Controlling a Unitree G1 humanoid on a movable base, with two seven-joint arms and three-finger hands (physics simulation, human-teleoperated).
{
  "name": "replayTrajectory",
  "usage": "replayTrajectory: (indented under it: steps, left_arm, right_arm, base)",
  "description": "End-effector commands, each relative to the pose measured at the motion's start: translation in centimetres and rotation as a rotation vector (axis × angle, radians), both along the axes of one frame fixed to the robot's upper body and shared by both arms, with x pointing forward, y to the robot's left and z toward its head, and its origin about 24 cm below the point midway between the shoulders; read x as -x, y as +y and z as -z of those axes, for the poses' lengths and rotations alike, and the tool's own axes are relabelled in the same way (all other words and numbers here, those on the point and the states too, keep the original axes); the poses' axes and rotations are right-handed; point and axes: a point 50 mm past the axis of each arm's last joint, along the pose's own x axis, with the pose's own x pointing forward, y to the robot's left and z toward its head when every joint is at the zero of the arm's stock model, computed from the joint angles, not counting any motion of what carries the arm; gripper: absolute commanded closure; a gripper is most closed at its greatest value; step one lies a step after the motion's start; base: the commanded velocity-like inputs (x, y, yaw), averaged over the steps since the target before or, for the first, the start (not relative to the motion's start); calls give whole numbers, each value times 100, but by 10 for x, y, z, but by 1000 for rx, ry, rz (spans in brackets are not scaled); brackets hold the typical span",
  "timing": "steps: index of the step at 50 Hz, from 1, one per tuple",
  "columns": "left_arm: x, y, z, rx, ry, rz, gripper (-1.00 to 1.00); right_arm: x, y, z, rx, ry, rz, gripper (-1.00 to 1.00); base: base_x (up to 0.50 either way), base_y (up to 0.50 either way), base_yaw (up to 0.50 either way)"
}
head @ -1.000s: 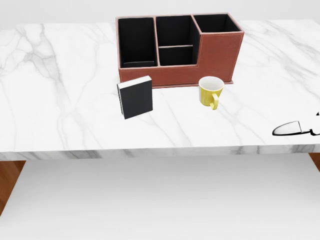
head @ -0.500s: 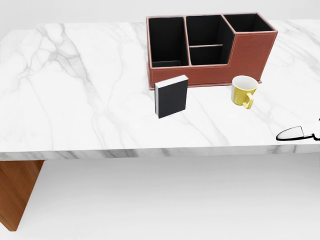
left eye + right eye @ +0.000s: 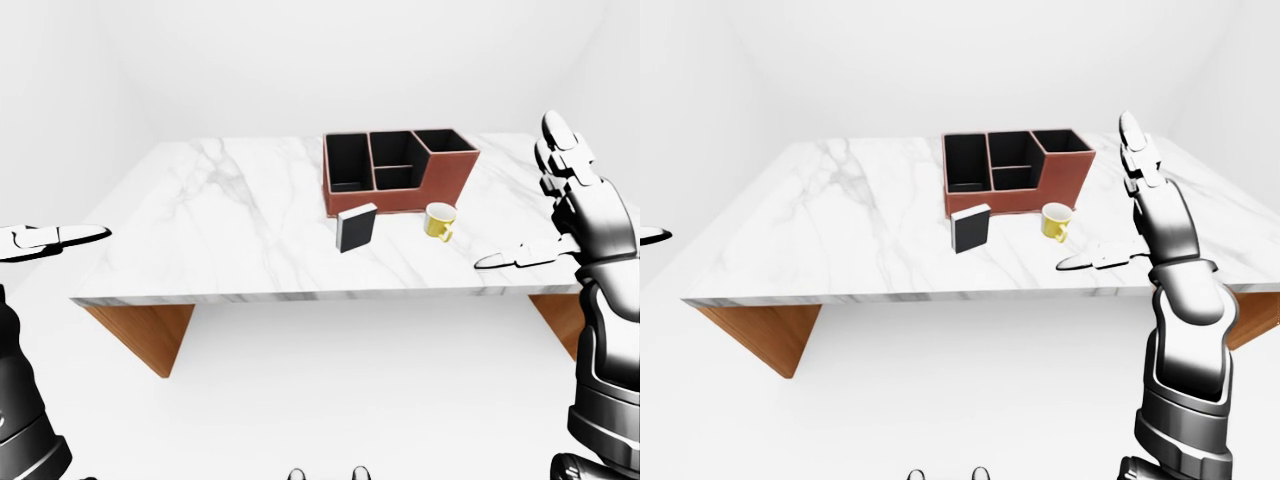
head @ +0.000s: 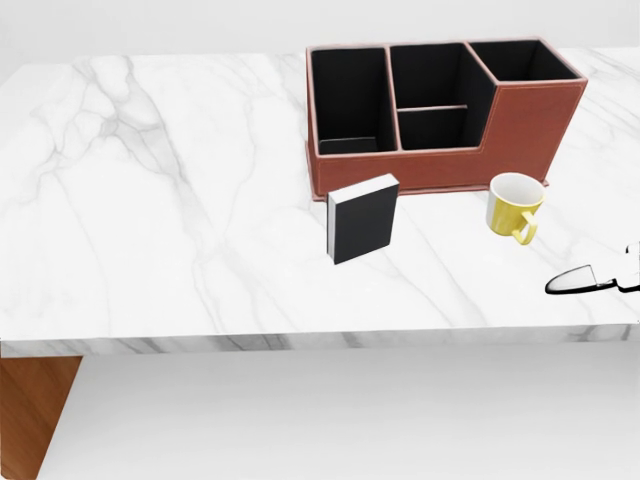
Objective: Pick up the book and place it in the caddy.
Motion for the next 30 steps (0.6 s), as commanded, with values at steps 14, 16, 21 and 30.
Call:
replayTrajectory:
  steps: [14,16,21,30]
  left_arm:
    - [0,-2,0,-8,1,1,-100]
    - [0,-2,-1,-9,-2,1,-100]
    - [-1,-1,0,-8,3,1,-100]
    - [-2,-1,2,-1,11,1,-100]
  right_arm:
    - [0,0,3,9,16,4,-100]
    - [0,1,2,13,12,4,-100]
    - [-1,1,2,12,12,3,-100]
    - [-2,-1,4,2,20,5,-100]
  base:
    - [50,0,0]
    - [50,0,0]
    - [50,0,0]
    - [50,0,0]
